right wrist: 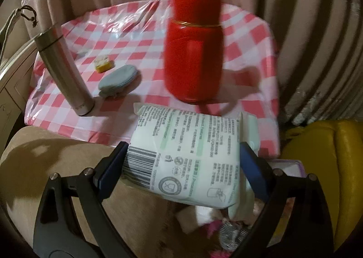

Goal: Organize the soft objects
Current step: 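Carry the pouch and wipes pack over the white box and open both tools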

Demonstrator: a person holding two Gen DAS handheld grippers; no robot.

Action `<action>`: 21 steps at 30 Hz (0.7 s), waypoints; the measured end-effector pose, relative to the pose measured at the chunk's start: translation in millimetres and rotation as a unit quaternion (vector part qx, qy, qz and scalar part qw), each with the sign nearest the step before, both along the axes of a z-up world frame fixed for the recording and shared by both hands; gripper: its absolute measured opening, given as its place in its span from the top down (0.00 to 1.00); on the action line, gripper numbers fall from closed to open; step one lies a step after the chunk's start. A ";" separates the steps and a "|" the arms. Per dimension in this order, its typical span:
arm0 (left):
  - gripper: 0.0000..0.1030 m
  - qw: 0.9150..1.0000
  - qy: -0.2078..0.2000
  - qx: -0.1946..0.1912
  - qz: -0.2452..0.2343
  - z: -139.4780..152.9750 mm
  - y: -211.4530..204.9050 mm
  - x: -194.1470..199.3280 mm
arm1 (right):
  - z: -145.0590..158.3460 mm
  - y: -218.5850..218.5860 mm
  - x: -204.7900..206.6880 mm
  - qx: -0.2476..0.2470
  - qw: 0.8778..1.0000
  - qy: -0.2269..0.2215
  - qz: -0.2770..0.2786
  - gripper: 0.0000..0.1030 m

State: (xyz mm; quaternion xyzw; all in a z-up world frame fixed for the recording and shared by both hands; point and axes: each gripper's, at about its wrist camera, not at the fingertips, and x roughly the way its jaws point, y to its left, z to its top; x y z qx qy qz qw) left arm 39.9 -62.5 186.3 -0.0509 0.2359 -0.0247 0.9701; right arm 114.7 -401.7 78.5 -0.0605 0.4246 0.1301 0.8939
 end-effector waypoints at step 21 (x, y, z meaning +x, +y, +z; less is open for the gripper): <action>0.95 0.954 0.130 -0.020 -0.271 -68.9 -210.3 49.6 | 9.9 -133.0 -40.4 -0.011 0.990 -0.011 -0.140 0.07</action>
